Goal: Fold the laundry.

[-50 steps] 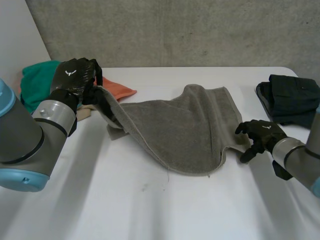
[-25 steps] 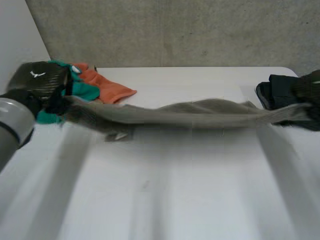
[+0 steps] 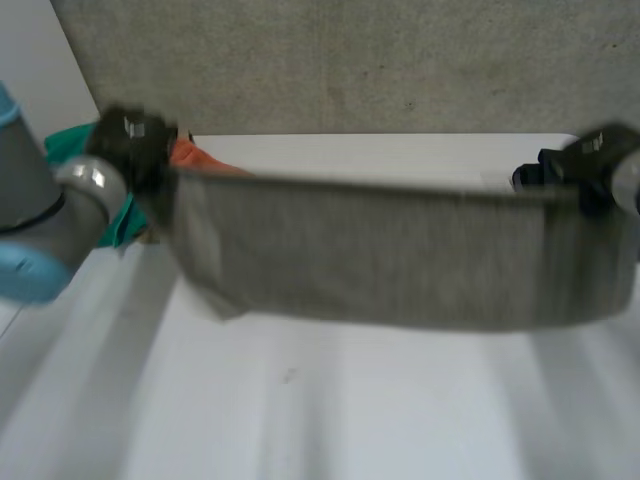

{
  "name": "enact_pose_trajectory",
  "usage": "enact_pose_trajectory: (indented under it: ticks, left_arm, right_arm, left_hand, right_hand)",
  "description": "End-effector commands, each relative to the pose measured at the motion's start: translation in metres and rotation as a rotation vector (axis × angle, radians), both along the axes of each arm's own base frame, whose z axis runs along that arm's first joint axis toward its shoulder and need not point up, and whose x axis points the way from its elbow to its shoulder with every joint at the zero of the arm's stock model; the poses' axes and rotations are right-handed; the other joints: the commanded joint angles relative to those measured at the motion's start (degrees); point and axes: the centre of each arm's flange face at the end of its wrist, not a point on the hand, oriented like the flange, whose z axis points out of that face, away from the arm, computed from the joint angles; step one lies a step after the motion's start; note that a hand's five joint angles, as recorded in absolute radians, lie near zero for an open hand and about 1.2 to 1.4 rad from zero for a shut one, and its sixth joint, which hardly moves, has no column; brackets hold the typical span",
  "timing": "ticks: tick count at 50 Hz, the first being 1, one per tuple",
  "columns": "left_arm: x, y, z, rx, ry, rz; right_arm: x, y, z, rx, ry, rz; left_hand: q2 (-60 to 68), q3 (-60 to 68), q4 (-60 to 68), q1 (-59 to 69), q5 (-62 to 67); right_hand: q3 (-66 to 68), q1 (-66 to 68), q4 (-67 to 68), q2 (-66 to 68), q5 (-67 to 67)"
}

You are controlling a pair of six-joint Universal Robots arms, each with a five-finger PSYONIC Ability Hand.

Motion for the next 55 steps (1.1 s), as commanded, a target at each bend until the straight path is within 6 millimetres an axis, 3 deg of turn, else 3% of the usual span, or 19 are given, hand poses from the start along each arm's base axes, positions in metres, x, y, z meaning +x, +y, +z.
enact_pose_trajectory:
  ticks: [1, 2, 6, 9, 11, 15, 20, 24, 27, 30, 34, 40, 44, 46, 50, 55]
  left_arm:
    - [-0.022, -0.05, 0.109, -0.561, 0.206, 0.022]
    - [-0.023, -0.049, 0.126, -0.65, 0.276, 0.014]
    - [-0.019, -0.05, 0.139, -0.729, 0.4, 0.005]
    - [-0.02, -0.05, 0.127, -0.675, 0.414, 0.007]
    - [-0.02, -0.05, 0.106, -0.597, 0.398, 0.012]
    - [-0.019, -0.047, 0.065, -0.453, 0.354, 0.027]
    - [-0.016, -0.037, 0.008, -0.285, 0.292, 0.042]
    - [-0.013, -0.016, -0.046, -0.122, 0.226, 0.025]
    - [-0.012, 0.0, -0.067, -0.045, 0.191, 0.002]
    - [-0.007, 0.025, -0.082, 0.035, 0.132, -0.024]
    - [0.003, 0.063, -0.088, 0.125, 0.013, -0.033]
    - [0.034, 0.143, -0.085, 0.397, -0.211, -0.032]
    - [0.056, 0.187, -0.081, 0.563, -0.315, -0.035]
    - [0.059, 0.193, -0.077, 0.562, -0.342, -0.046]
    - [0.057, 0.192, -0.072, 0.492, -0.369, -0.103]
    - [0.048, 0.155, -0.066, 0.322, -0.324, -0.105]
  right_arm:
    - [0.021, -0.053, 0.092, -0.66, -0.305, -0.004]
    - [0.021, -0.054, 0.1, -0.722, -0.339, 0.002]
    - [0.024, -0.049, 0.117, -0.898, -0.409, 0.036]
    - [0.026, -0.047, 0.107, -0.871, -0.407, 0.042]
    - [0.028, -0.047, 0.098, -0.837, -0.402, 0.044]
    - [0.032, -0.046, 0.064, -0.693, -0.377, 0.051]
    - [0.036, -0.046, -0.003, -0.456, -0.333, 0.069]
    - [0.036, -0.04, -0.051, -0.287, -0.294, 0.057]
    - [0.033, -0.029, -0.079, -0.168, -0.246, 0.046]
    - [0.027, -0.019, -0.093, -0.082, -0.202, 0.029]
    - [0.019, 0.017, -0.119, 0.128, -0.108, 0.028]
    - [-0.001, 0.077, -0.088, 0.262, 0.027, 0.053]
    - [-0.032, 0.108, -0.087, 0.365, 0.224, 0.078]
    - [-0.042, 0.12, -0.087, 0.398, 0.313, 0.114]
    - [-0.045, 0.114, -0.085, 0.361, 0.294, 0.089]
    - [-0.037, 0.096, -0.082, 0.257, 0.2, 0.054]
  left_hand:
    - [11.3, 11.6, 11.1, 14.8, 12.9]
    - [11.3, 11.6, 11.1, 14.8, 12.9]
    - [11.3, 11.6, 11.1, 14.8, 12.9]
    - [11.3, 11.6, 11.1, 14.8, 12.9]
    - [11.3, 11.6, 11.1, 14.8, 12.9]
    - [11.3, 11.6, 11.1, 14.8, 12.9]
    - [11.3, 11.6, 11.1, 14.8, 12.9]
    - [11.3, 11.6, 11.1, 14.8, 12.9]
    - [11.3, 11.6, 11.1, 14.8, 12.9]
    - [11.3, 11.6, 11.1, 14.8, 12.9]
    - [11.3, 11.6, 11.1, 14.8, 12.9]
    - [11.3, 11.6, 11.1, 14.8, 12.9]
    - [11.3, 11.6, 11.1, 14.8, 12.9]
    - [11.3, 11.6, 11.1, 14.8, 12.9]
    - [11.3, 11.6, 11.1, 14.8, 12.9]
    - [11.3, 11.6, 11.1, 14.8, 12.9]
  right_hand:
    - [11.9, 14.9, 11.4, 12.5, 13.2]
    - [11.9, 14.9, 11.4, 12.5, 13.2]
    - [11.9, 14.9, 11.4, 12.5, 13.2]
    - [11.9, 14.9, 11.4, 12.5, 13.2]
    - [11.9, 14.9, 11.4, 12.5, 13.2]
    - [11.9, 14.9, 11.4, 12.5, 13.2]
    - [11.9, 14.9, 11.4, 12.5, 13.2]
    - [11.9, 14.9, 11.4, 12.5, 13.2]
    - [11.9, 14.9, 11.4, 12.5, 13.2]
    - [11.9, 14.9, 11.4, 12.5, 13.2]
    - [11.9, 14.9, 11.4, 12.5, 13.2]
    - [11.9, 14.9, 11.4, 12.5, 13.2]
    - [11.9, 14.9, 11.4, 12.5, 13.2]
    - [11.9, 14.9, 11.4, 12.5, 13.2]
    - [11.9, 14.9, 11.4, 12.5, 13.2]
    - [11.9, 14.9, 11.4, 12.5, 13.2]
